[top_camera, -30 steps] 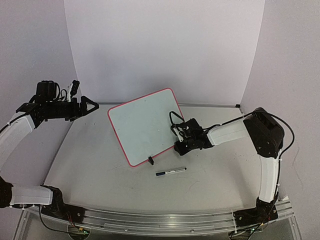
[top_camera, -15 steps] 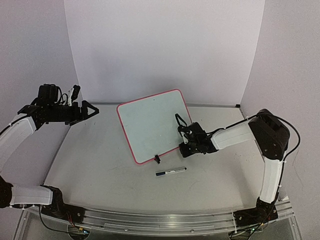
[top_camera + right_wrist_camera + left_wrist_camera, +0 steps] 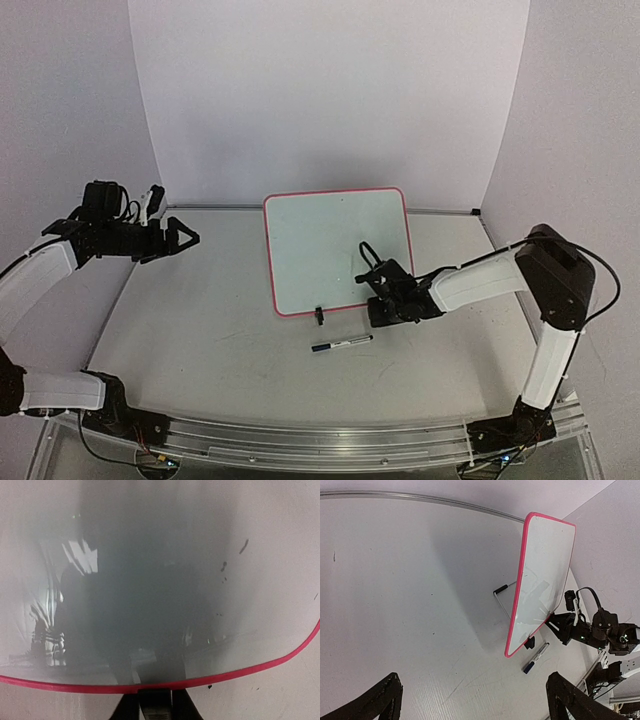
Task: Write a sentence on the whiteboard
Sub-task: Move the whiteboard stand to the center of the board, then pick up the whiteboard marker from the center of the board.
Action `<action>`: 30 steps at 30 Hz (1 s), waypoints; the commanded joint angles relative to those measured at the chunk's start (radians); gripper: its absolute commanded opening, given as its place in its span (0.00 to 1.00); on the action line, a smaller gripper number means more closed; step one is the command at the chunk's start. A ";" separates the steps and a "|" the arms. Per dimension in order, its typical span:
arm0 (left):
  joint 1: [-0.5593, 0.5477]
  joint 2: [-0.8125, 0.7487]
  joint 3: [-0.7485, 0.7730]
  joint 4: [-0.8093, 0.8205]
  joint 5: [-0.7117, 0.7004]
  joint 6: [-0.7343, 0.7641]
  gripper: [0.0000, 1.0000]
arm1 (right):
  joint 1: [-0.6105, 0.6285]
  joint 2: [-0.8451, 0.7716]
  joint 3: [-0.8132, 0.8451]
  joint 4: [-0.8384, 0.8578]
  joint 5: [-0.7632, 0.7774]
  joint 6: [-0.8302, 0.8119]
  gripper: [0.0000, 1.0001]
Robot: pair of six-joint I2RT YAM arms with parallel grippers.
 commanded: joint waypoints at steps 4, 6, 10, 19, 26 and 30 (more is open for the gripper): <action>0.006 -0.036 -0.037 0.027 -0.037 0.017 0.99 | 0.048 -0.128 0.001 -0.150 -0.036 0.067 0.53; 0.005 -0.047 -0.052 0.027 -0.042 0.012 0.99 | 0.054 -0.177 -0.011 -0.194 -0.062 0.064 0.60; 0.005 -0.065 -0.082 0.032 -0.049 -0.005 0.99 | 0.056 -0.266 -0.039 -0.241 -0.189 -0.005 0.70; 0.005 -0.153 -0.169 0.093 -0.045 -0.084 0.99 | 0.055 -0.299 -0.024 -0.236 -0.583 -0.407 0.73; 0.006 -0.189 -0.227 0.109 -0.015 -0.116 0.99 | 0.055 -0.126 0.103 -0.241 -0.640 -0.577 0.70; 0.006 -0.186 -0.241 0.112 0.011 -0.134 0.99 | 0.055 -0.051 0.160 -0.241 -0.631 -0.627 0.68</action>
